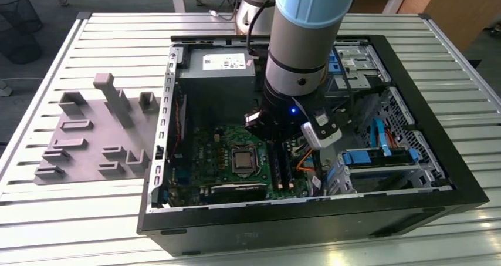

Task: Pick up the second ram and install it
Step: 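Press down the second ram until it locks into place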

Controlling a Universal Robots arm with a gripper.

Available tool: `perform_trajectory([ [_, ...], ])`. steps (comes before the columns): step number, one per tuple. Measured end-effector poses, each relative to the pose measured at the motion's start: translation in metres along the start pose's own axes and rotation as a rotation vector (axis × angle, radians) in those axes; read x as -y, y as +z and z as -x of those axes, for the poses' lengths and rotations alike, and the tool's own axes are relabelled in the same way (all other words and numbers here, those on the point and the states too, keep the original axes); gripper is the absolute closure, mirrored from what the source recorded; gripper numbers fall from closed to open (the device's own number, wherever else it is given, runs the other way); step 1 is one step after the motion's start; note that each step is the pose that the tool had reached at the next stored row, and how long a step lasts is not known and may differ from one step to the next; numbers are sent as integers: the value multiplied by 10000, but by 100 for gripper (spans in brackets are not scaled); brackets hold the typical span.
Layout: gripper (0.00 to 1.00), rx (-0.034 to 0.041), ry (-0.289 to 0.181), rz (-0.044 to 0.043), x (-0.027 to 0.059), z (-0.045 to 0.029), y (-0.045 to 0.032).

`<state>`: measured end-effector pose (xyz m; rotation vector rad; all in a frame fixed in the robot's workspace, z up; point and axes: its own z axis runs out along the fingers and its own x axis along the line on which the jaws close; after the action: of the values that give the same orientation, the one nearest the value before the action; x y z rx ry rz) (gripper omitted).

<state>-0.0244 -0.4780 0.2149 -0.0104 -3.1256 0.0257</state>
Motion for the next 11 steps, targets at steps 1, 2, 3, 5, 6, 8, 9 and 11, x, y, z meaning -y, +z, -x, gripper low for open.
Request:
perform_trajectory([
  [1, 89, 4, 0, 11, -1, 0, -9],
  [2, 89, 12, 0, 34, -1, 0, -24],
  [3, 89, 18, 0, 54, -4, 1, -45],
  [5, 89, 8, 0, 25, 3, -2, -121],
  [6, 89, 8, 0, 25, 3, -3, -157],
  [8, 89, 8, 0, 23, 5, -4, -235],
  [9, 89, 7, -1, 21, 6, -5, -273],
  [11, 89, 7, 0, 23, 7, -6, -339],
])
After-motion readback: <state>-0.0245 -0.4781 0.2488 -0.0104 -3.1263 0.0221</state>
